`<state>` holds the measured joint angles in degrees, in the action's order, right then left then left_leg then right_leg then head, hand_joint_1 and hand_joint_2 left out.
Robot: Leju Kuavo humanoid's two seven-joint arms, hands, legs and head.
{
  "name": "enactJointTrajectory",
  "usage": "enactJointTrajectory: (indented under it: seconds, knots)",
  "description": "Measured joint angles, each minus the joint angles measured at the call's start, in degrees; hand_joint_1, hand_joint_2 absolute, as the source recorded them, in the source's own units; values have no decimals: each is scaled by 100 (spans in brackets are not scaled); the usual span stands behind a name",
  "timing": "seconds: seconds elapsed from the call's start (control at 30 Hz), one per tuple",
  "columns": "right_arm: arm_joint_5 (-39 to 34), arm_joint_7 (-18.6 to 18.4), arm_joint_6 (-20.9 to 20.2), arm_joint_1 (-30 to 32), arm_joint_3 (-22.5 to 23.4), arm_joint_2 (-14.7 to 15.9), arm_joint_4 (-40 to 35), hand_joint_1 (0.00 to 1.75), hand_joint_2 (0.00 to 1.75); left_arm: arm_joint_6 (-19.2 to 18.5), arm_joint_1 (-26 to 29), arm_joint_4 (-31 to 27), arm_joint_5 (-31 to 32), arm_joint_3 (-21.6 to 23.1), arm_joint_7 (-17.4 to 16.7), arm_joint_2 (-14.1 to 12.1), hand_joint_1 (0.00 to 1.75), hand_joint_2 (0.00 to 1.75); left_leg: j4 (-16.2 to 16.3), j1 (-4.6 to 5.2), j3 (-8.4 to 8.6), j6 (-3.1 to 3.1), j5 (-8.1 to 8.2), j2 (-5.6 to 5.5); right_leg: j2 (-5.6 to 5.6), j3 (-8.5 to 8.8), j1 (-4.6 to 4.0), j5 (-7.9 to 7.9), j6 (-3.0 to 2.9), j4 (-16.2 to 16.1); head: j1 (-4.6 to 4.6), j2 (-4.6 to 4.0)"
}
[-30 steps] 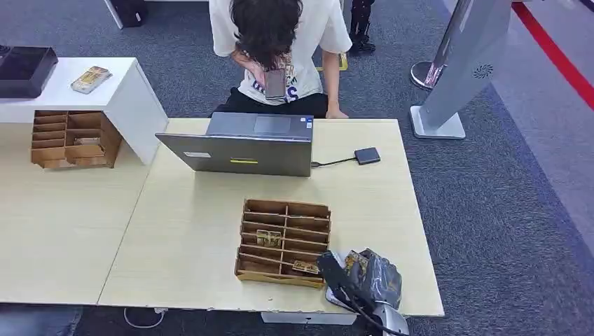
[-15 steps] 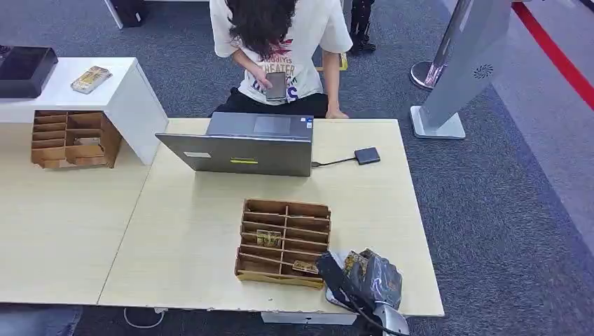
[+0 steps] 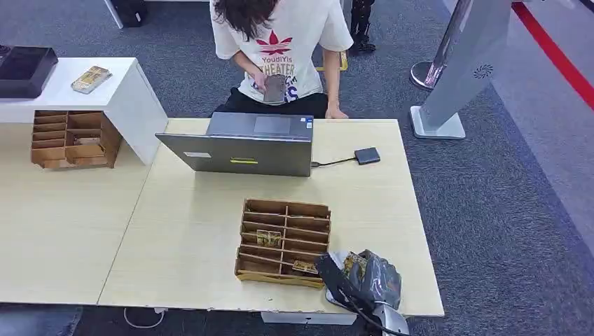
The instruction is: Pass the card to the sensor for recognition and then transmit it.
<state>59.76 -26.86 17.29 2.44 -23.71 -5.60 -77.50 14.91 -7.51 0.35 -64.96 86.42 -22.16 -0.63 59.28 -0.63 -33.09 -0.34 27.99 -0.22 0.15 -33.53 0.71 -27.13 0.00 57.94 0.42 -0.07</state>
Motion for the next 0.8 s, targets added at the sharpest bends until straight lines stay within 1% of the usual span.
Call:
enactJointTrajectory:
  seconds: [0.8]
  knots:
    - [83,4,-116,-3,90,-11,7,175,175,0,-5,0,35,31,-74,0,0,0,0,0,3,0,0,0,0,4,0,0,0,0,0,0]
